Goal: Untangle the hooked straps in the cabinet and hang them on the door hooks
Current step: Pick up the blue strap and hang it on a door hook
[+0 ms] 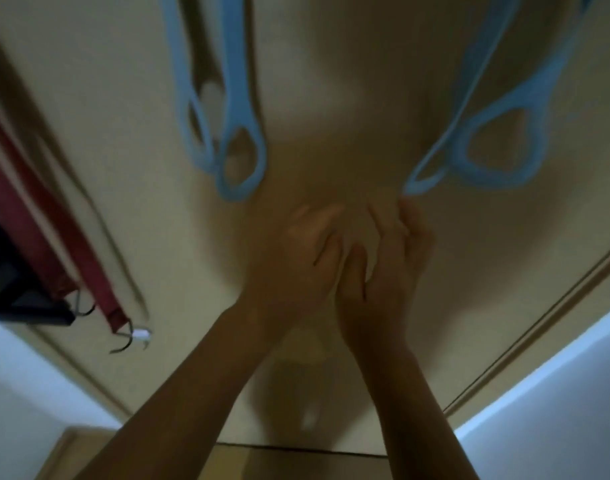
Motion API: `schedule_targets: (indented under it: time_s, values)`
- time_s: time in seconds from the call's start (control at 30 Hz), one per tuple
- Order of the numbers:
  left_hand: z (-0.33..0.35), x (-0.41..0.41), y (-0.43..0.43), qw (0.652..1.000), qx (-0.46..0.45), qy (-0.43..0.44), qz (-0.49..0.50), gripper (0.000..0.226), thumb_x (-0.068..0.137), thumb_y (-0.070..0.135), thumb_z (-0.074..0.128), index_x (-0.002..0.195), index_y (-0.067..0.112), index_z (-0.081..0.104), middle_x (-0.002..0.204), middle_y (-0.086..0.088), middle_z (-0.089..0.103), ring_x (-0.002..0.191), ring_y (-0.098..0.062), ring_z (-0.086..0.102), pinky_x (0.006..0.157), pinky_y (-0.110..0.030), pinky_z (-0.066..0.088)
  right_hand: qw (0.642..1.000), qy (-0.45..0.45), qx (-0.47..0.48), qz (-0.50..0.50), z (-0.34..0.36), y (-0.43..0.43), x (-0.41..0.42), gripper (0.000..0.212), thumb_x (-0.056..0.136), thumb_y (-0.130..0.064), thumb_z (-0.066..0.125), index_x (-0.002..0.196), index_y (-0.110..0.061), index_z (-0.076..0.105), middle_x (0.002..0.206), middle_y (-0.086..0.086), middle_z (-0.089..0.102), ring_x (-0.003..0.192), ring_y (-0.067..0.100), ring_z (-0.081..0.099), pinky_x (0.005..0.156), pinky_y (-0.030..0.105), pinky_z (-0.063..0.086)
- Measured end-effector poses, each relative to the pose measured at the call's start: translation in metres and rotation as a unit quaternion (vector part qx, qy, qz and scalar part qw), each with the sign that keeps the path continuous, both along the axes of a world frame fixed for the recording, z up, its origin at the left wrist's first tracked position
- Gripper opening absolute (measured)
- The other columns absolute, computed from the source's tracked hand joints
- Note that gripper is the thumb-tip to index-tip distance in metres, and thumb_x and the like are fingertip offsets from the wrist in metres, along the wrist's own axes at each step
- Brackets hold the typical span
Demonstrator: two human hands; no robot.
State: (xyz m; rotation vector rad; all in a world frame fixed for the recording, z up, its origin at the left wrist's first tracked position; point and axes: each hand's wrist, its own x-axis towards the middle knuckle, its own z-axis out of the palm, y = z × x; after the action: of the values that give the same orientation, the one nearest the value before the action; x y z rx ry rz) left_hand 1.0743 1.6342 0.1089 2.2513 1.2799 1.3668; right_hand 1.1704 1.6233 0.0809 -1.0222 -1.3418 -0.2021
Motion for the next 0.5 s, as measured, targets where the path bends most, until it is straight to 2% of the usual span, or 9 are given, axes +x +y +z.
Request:
schedule_targets:
  time_s: [0.1,0.23,0.3,0.33,0.43,0.5]
  values:
    - [-0.031,-0.037,-0.024,0.995,-0.048,0.04,0.081,0.033,0.087,0.024,0.051,0.114,0.012,0.064,0.109,-0.004,0.068,0.092,-0.02,0.064,0.078,-0.015,0.041,0.995,-0.05,-0.067,0.057,-0.026,-0.017,-0.025,0.035,0.079,-0.014,0.042,0.114,-0.01,0.041,0.119,0.003,0.035,0.11,0.023,0.038,0.097,0.039,0.041]
    - [-0.063,-0.087,-0.075,0.975,-0.163,0.02,0.151,0.039,0.084,0.037,0.044,0.116,0.023,0.061,0.104,0.014,0.062,0.092,-0.006,0.061,0.082,-0.026,0.05,0.954,-0.119,-0.206,0.183,-0.054,-0.044,-0.057,0.032,0.086,-0.018,0.037,0.107,-0.008,0.059,0.102,0.006,0.062,0.093,0.016,0.056,0.085,0.03,0.049]
    - [-0.08,-0.113,-0.111,0.958,-0.189,0.023,0.213,0.046,0.082,0.046,0.04,0.116,0.024,0.061,0.105,0.015,0.063,0.092,-0.005,0.061,0.082,-0.028,0.051,0.922,-0.194,-0.234,0.239,-0.068,-0.06,-0.076,0.032,0.086,-0.017,0.038,0.102,-0.007,0.064,0.093,0.006,0.068,0.087,0.012,0.057,0.079,0.02,0.045]
    - [-0.087,-0.127,-0.131,0.947,-0.207,0.031,0.243,0.046,0.083,0.046,0.04,0.118,0.024,0.06,0.108,0.012,0.065,0.093,-0.006,0.061,0.082,-0.026,0.05,0.904,-0.227,-0.247,0.266,-0.073,-0.071,-0.088,0.032,0.087,-0.018,0.038,0.101,-0.007,0.065,0.092,0.006,0.069,0.086,0.013,0.059,0.079,0.02,0.044]
    - [-0.11,-0.167,-0.203,0.9,-0.279,0.064,0.33,0.033,0.093,0.029,0.049,0.124,0.022,0.057,0.119,0.007,0.063,0.101,-0.011,0.061,0.08,-0.018,0.041,0.82,-0.341,-0.314,0.336,-0.085,-0.109,-0.128,0.035,0.091,-0.022,0.037,0.115,-0.009,0.059,0.109,0.005,0.064,0.103,0.023,0.058,0.089,0.033,0.046]
    - [-0.119,-0.19,-0.257,0.868,-0.304,0.062,0.388,0.033,0.092,0.025,0.05,0.124,0.021,0.057,0.122,0.004,0.062,0.106,-0.013,0.059,0.08,-0.016,0.036,0.767,-0.4,-0.326,0.381,-0.092,-0.142,-0.162,0.034,0.091,-0.022,0.037,0.115,-0.009,0.058,0.111,0.007,0.061,0.105,0.027,0.054,0.087,0.036,0.046]
